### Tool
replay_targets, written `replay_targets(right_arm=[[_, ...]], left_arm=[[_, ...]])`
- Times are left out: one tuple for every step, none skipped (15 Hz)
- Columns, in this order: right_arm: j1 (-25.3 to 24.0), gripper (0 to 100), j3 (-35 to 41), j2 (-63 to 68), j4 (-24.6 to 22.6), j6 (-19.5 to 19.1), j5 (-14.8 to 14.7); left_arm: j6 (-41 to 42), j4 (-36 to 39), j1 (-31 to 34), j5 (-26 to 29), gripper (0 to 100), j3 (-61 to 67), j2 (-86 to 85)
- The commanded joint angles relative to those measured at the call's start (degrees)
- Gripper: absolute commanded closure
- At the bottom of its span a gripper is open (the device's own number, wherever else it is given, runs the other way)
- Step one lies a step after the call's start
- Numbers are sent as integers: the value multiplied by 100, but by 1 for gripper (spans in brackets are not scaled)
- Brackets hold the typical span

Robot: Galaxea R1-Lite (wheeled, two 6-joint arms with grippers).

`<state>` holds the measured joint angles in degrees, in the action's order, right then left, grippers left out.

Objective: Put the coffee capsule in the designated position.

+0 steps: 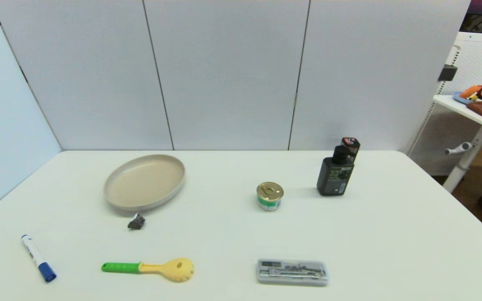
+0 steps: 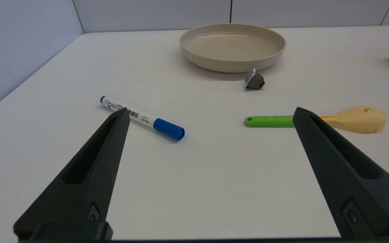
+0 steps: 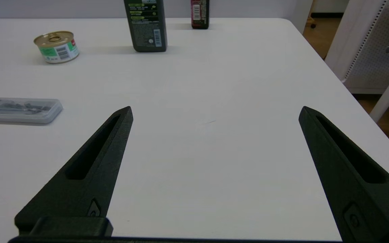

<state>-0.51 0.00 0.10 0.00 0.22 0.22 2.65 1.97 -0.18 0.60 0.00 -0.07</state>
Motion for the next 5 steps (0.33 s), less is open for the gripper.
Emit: replay_targets(right_arm=[[-2, 0, 0, 8, 0, 13, 4], [-2, 0, 0, 8, 0, 13, 4], [-2, 0, 0, 8, 0, 13, 4], [-2, 0, 0, 8, 0, 13, 4], [-2, 0, 0, 8, 0, 13, 4]], left_arm=[[8, 5, 1, 2, 0, 97, -1], [8, 5, 1, 2, 0, 97, -1], [8, 5, 1, 2, 0, 97, -1], [-1, 5, 1, 2, 0, 97, -1], [8, 5, 1, 2, 0, 97, -1]])
